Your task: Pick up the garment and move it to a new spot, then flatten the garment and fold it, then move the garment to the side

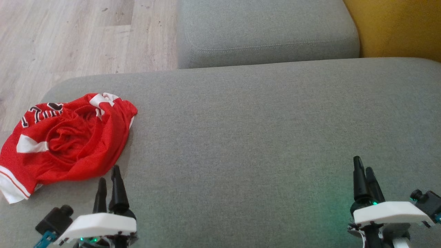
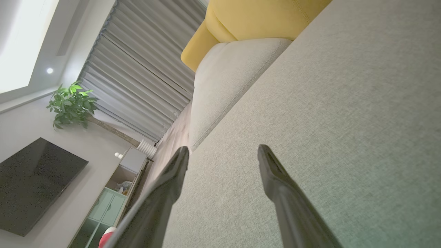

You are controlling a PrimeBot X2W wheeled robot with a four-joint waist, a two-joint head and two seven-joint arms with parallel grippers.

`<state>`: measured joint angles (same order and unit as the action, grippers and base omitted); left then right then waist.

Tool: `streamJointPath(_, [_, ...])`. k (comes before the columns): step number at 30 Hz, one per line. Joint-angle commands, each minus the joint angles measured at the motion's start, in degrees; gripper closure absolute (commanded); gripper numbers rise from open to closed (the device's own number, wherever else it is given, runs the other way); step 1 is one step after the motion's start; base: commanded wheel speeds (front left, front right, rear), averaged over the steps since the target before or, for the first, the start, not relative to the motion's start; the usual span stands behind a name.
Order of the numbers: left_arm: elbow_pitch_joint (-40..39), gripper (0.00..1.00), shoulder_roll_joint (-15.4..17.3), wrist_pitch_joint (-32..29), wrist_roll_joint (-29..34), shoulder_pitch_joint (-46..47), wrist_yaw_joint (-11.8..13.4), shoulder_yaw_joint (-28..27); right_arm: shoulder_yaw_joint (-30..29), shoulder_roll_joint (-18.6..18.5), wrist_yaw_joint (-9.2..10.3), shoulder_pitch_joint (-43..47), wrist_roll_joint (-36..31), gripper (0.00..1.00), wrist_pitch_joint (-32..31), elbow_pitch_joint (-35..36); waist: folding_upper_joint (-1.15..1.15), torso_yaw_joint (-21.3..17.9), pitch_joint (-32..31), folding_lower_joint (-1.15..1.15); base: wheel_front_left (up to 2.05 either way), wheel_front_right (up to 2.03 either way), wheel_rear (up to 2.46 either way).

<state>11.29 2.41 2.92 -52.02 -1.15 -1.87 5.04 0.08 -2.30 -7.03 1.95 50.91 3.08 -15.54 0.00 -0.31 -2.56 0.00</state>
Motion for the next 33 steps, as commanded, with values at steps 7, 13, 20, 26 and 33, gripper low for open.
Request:
streamJointPath(7, [-2.6, 0.00, 0.3, 2.1, 6.7, 1.1, 1.1, 0.6, 2.8, -0.4, -0.24, -1.4, -7.3, 0.00, 2.0, 2.7, 0.00, -0.1, -0.4, 0.00, 0.00, 0.00, 0.00])
streamJointPath(13, [-2.5, 0.00, 0.3, 2.9, 10.5, 0.7, 1.2, 1.5, 4.3, -0.4, -0.26, -1.5, -11.5, 0.00, 2.8, 2.6, 0.00, -0.1, -0.6, 0.00, 0.00, 0.00, 0.00])
streamJointPath(20, [-3.0, 0.00, 0.3, 4.1, 15.4, 0.5, 1.4, 2.9, 5.9, -0.4, -0.29, -1.6, -16.9, 0.00, 4.0, 2.6, 0.00, -0.1, -1.0, 0.00, 0.00, 0.00, 0.00])
streamJointPath(26, [-3.1, 0.00, 0.4, 5.1, 19.7, 0.3, 2.1, 3.8, 7.3, -0.4, -0.31, -1.6, -20.9, 0.00, 5.0, 2.0, 0.00, -0.1, -1.4, 0.00, 0.00, 0.00, 0.00])
streamJointPath(33, [-3.5, 0.00, 0.4, 6.3, 24.8, 0.2, 2.3, 5.0, 8.1, -0.4, -0.34, -1.5, -25.9, 0.00, 6.2, 2.2, 0.00, 0.0, -1.8, 0.00, 0.00, 0.00, 0.00])
